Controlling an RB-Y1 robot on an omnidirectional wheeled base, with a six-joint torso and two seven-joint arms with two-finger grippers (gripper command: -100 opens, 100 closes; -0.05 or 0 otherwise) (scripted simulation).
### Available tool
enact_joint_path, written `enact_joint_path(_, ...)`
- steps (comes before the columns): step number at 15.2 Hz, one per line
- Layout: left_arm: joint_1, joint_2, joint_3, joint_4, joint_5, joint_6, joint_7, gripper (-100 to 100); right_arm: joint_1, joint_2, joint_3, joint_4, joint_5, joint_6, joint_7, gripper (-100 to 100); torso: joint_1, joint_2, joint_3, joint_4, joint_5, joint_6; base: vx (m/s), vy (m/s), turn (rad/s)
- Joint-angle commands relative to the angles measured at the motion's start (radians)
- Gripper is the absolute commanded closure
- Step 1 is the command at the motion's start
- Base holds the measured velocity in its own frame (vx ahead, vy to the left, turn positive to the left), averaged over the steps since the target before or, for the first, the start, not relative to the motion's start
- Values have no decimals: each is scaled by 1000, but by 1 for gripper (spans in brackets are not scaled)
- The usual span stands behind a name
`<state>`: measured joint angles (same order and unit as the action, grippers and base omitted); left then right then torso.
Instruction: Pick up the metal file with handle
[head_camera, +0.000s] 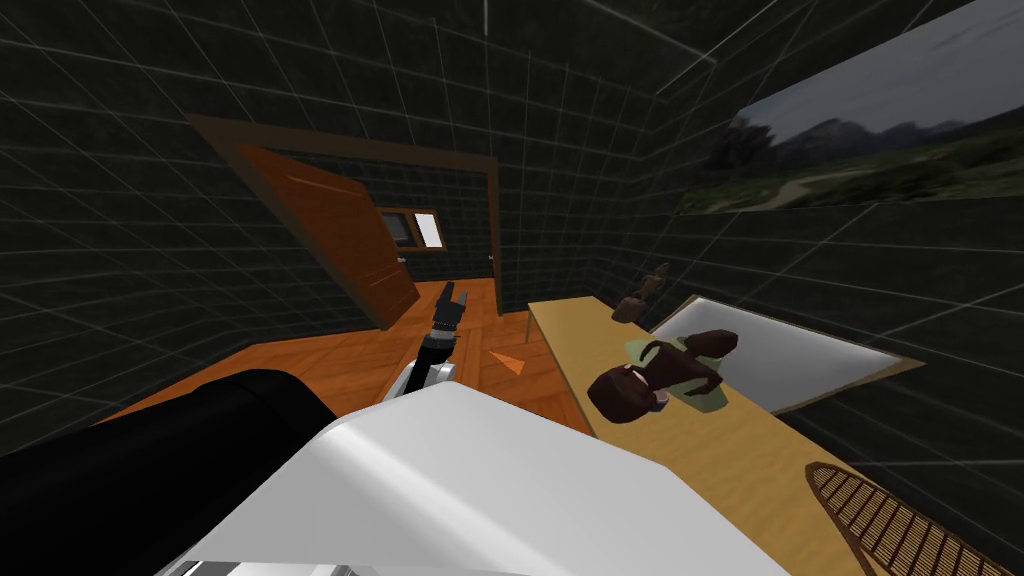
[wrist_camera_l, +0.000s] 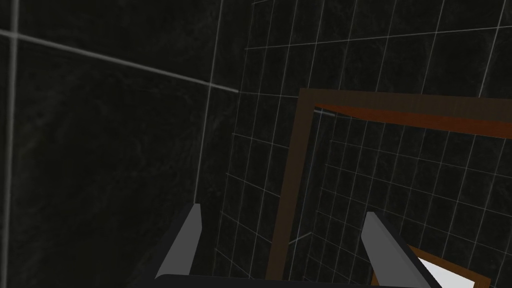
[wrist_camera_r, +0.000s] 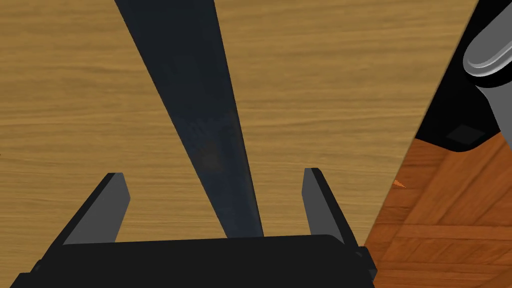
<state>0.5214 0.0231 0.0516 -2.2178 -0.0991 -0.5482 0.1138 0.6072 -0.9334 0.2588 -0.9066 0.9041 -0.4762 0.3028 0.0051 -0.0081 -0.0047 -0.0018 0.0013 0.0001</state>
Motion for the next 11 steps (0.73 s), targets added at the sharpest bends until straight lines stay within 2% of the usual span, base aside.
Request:
enact_joint_path(1,0,0,0,0,0,0,0,0,-7,8,-3,36,6,-7,16,-100,0,0,0,0,0,0,101,56,-13)
enact_joint_path(4,0,0,0,0,0,0,0,0,-3,-4,31,130,68,-2,30,-100,1,0,0,0,0,0,135,65,48)
enact_joint_path(6,0,0,0,0,0,0,0,0,-3,-4,31,134,68,-2,30,-100,2,-2,-1,-1,0,0,127,55,19)
enact_joint_path(9,0,0,0,0,0,0,0,0,-2,0,60,203,113,4,41,-100,-1,1,0,0,0,0,106,32,31)
enact_joint_path(11,0,0,0,0,0,0,0,0,-2,2,67,219,123,5,43,-100,0,0,0,0,0,0,121,42,15)
